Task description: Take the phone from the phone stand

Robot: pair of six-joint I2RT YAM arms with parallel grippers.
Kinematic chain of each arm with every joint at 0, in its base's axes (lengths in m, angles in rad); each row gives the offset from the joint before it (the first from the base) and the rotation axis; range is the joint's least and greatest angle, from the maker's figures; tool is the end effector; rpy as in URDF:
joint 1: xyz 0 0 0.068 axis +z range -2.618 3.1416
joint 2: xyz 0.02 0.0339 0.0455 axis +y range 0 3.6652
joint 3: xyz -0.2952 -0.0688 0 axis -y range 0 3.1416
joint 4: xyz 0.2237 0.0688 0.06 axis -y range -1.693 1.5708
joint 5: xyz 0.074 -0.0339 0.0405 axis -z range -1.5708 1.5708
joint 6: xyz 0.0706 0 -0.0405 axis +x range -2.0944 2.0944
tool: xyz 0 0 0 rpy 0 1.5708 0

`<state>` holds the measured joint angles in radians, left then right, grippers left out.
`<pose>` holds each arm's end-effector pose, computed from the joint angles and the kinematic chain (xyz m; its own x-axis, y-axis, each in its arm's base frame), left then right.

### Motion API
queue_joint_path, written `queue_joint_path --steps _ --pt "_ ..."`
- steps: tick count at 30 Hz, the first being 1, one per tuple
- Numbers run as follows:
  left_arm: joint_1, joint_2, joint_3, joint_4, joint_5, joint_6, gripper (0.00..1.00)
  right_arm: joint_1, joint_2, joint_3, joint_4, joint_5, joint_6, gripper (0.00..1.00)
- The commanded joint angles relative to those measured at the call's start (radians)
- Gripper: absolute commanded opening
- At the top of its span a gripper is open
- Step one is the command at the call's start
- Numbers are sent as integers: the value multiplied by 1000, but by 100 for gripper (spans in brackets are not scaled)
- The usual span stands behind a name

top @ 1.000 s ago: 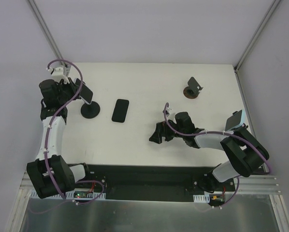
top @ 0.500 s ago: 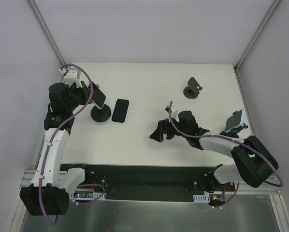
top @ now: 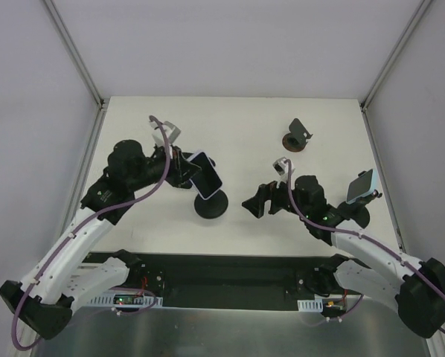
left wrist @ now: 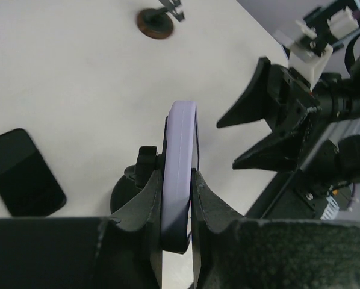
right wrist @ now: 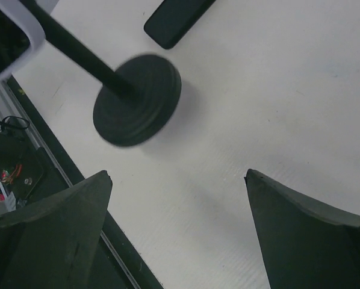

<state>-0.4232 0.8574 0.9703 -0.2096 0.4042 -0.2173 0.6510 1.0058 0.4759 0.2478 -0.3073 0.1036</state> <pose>0.1533 -0.0995 0.4081 -0.2443 -0.1074 -0.9637 0.6982 0.6702 -0.2517 0.1629 0.1509 0.2622 -0.3039 -0.1076 -0.9466 -0.7815 0.5965 0.1831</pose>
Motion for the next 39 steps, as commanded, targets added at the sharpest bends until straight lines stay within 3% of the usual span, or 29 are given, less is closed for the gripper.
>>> queue_joint_path --steps 1,4,10,16,24,25,28,32,34,35,39 --pt "-210 55 99 115 -124 1 0 1 -168 -31 -71 97 -47 96" --pt "-325 140 125 118 -182 27 0 1 -298 -69 -77 134 -51 96" --pt "-428 253 128 206 -280 21 0 1 -528 -106 -154 212 -73 96" --pt "-488 321 94 361 -399 -42 0 1 -575 -62 -277 234 -96 96" --pt "-522 376 82 395 -525 -102 1 2 -550 -39 -283 228 -96 96" --pt "-522 376 79 395 -519 -100 10 1 -547 -37 -283 226 -96 96" --pt "-522 371 73 395 -498 -102 21 2 -539 -23 -286 221 -96 96" --pt "-522 362 76 395 -473 -99 52 1 -520 15 -321 224 -133 96" --pt "-522 356 79 391 -463 -102 62 2 -507 33 -354 227 -154 96" --pt "-522 353 80 389 -455 -100 72 2 -503 55 -366 231 -162 96" --pt "-519 325 77 381 -450 -105 88 2 -480 122 -450 235 -186 96"
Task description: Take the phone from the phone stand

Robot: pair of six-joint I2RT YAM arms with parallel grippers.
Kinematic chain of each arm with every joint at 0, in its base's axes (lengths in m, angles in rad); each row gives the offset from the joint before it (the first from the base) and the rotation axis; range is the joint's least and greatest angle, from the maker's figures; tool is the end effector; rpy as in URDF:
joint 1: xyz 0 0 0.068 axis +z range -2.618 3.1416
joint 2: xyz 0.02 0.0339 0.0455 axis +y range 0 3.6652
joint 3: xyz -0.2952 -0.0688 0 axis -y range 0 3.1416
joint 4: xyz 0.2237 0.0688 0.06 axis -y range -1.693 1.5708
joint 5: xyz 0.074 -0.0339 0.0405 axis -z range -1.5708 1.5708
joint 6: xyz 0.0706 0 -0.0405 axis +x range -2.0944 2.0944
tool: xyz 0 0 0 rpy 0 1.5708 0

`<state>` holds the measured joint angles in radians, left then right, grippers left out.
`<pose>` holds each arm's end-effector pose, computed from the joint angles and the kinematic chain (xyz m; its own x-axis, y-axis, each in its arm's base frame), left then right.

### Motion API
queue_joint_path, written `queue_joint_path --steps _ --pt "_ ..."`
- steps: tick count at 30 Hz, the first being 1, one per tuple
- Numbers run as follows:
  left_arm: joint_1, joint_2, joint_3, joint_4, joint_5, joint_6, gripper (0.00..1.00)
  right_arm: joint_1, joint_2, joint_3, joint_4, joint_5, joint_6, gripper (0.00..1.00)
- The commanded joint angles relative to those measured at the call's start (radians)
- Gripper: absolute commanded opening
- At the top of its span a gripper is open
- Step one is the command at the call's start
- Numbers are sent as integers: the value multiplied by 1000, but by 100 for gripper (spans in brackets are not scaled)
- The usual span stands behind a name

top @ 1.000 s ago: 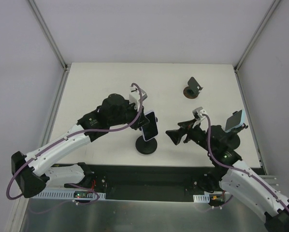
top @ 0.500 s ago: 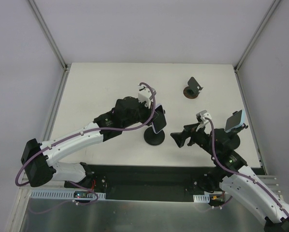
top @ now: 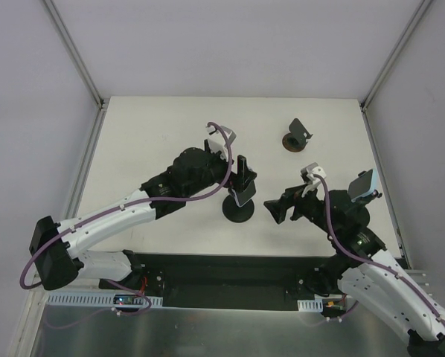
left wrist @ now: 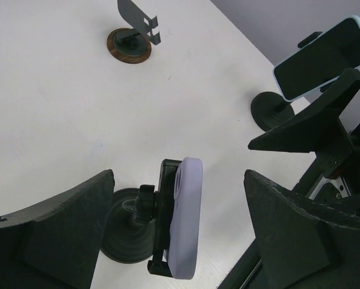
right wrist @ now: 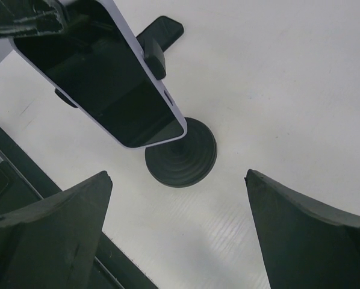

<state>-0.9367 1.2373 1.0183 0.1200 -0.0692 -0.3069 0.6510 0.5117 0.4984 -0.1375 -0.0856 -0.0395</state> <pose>0.1808 -0.2376 0.3881 -0.2863 -0.1194 -0.9507 0.7096 0.6403 -0.2941 0.0996 0.0835 0.2934 -0.0929 -0.1202 -0.9884 -0.6752 0.7372 -0.0262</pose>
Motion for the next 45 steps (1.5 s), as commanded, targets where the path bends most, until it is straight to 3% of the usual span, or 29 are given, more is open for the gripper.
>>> queue_joint_path --steps 1,6,8,14,23,35,45 --pt "-2 -71 23 47 23 -15 89 2 17 114 -77 0 -49 96" --pt "85 -137 -26 41 90 -76 93 29 63 201 -125 -26 -56 96" --pt "128 -179 -73 41 127 -99 94 70 88 222 -135 29 -66 96" --pt "277 -329 -234 18 163 -170 95 250 209 316 -145 269 -95 96" --pt "305 -535 -397 -115 39 -152 95 521 447 457 -107 664 -88 96" --pt "305 -590 -455 -161 9 -149 95 581 643 511 62 846 -108 96" --pt "305 -481 -422 -157 163 -77 96 590 735 540 96 981 -131 96"
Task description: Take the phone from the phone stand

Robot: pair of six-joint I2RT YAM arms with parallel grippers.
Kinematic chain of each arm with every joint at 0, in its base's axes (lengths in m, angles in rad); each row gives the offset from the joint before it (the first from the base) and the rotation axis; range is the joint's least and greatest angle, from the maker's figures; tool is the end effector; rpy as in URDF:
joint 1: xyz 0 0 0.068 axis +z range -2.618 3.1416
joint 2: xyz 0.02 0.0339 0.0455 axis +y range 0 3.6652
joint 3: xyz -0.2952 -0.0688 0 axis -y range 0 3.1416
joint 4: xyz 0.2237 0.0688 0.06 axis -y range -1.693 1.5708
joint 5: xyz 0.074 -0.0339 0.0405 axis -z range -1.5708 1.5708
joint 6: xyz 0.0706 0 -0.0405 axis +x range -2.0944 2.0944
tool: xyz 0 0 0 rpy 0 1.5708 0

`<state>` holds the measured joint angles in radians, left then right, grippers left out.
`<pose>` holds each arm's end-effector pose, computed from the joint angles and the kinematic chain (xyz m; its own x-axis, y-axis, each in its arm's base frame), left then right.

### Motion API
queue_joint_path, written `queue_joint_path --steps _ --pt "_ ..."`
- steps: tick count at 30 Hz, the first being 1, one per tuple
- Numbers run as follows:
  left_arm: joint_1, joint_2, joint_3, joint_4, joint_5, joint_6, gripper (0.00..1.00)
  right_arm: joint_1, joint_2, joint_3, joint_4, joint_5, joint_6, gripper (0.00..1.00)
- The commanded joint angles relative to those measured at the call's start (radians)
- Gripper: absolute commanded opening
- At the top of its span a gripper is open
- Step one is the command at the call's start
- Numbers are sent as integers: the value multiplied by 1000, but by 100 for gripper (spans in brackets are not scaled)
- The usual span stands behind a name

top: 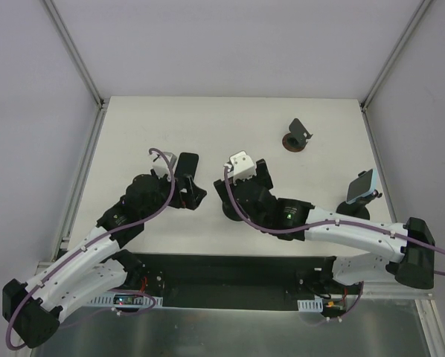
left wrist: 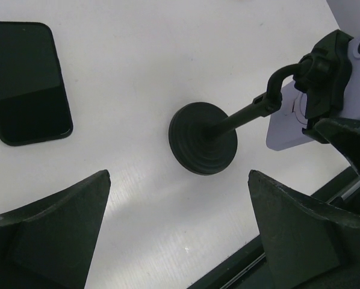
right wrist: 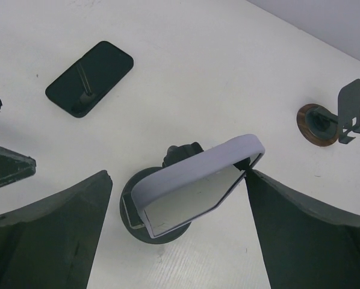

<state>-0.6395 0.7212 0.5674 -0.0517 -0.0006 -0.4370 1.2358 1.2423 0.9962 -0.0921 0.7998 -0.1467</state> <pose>0.1365 -0.1015 0.3039 -0.4007 -0.2294 -0.8870 0.4710 0.7788 -0.4142 0.1374 0.2408 0.3557 -0.0442 -0.4369 -0.8984 -0.4469 0.8130 -0.3733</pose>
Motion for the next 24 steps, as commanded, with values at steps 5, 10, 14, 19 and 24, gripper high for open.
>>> queue_joint_path --steps 5,10,14,19,24 --pt "6 96 40 47 201 104 97 5 -7 21 52 66 -71 88" --pt "6 153 69 101 301 152 98 5 -38 -8 48 46 -82 62" --pt "-2 190 80 136 349 167 99 5 -75 -27 43 -17 -114 46" --pt "-35 216 83 164 387 211 99 -7 -153 -73 45 -109 -132 27" --pt "-83 251 89 200 392 270 99 -59 -227 -122 43 -261 -154 4"
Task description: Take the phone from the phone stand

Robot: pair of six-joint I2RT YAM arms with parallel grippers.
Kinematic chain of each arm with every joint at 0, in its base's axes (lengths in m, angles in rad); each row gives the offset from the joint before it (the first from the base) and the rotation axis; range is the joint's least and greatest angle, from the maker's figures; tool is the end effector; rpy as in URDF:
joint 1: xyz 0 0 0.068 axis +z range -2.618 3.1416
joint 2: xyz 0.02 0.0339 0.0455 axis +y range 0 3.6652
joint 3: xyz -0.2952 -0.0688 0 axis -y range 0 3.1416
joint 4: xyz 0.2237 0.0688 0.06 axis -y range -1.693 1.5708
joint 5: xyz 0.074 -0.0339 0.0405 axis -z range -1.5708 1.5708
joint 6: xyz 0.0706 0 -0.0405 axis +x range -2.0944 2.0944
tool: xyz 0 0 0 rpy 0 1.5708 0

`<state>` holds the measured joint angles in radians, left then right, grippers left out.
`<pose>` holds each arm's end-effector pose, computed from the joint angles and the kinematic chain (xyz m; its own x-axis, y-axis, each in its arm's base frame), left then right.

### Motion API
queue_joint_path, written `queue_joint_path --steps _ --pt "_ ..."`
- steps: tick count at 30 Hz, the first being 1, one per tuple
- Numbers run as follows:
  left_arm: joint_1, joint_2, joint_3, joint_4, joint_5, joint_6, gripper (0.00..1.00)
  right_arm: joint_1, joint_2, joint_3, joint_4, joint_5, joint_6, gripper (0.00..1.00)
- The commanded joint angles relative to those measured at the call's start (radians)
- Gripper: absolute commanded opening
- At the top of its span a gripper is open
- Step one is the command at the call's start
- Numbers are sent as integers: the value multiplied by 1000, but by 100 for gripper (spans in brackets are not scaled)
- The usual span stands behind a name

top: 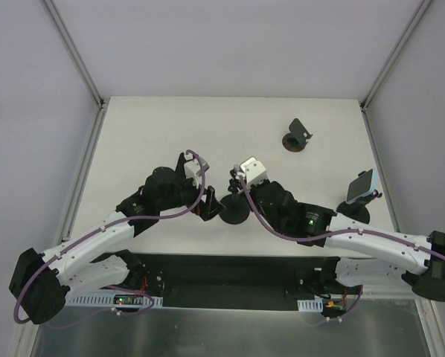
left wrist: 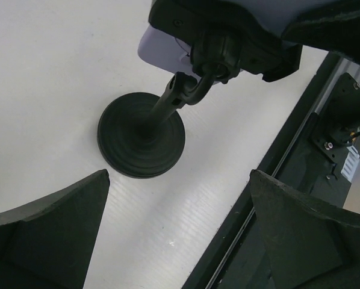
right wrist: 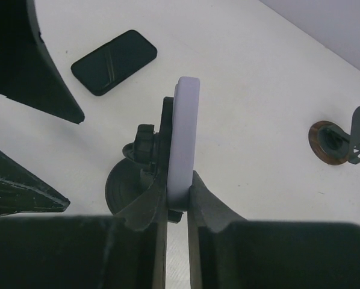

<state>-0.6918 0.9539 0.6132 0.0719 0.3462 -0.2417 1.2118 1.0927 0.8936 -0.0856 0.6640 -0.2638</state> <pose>0.1507 -0.1559 0.2988 -0.4025 0.0411 -0.9145 0.7783 0.5413 -0.3183 0.1250 0.2091 0.3538 0.0428 -0.4704 -0.8814 -0.5369 0.7331 -0.4174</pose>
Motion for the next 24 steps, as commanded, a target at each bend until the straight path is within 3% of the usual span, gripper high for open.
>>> queue_joint_path --steps 1,11,17,24 --pt "-43 25 45 84 42 88 99 -41 -95 -27 35 -141 -43 3" --pt "-95 111 57 221 -81 157 98 -69 -119 -51 14 -178 -45 5" --pt "-124 195 74 307 -165 200 89 -67 -125 -51 14 -193 -22 6" --pt "-150 272 95 393 -158 206 75 -67 -128 -58 9 -205 1 7"
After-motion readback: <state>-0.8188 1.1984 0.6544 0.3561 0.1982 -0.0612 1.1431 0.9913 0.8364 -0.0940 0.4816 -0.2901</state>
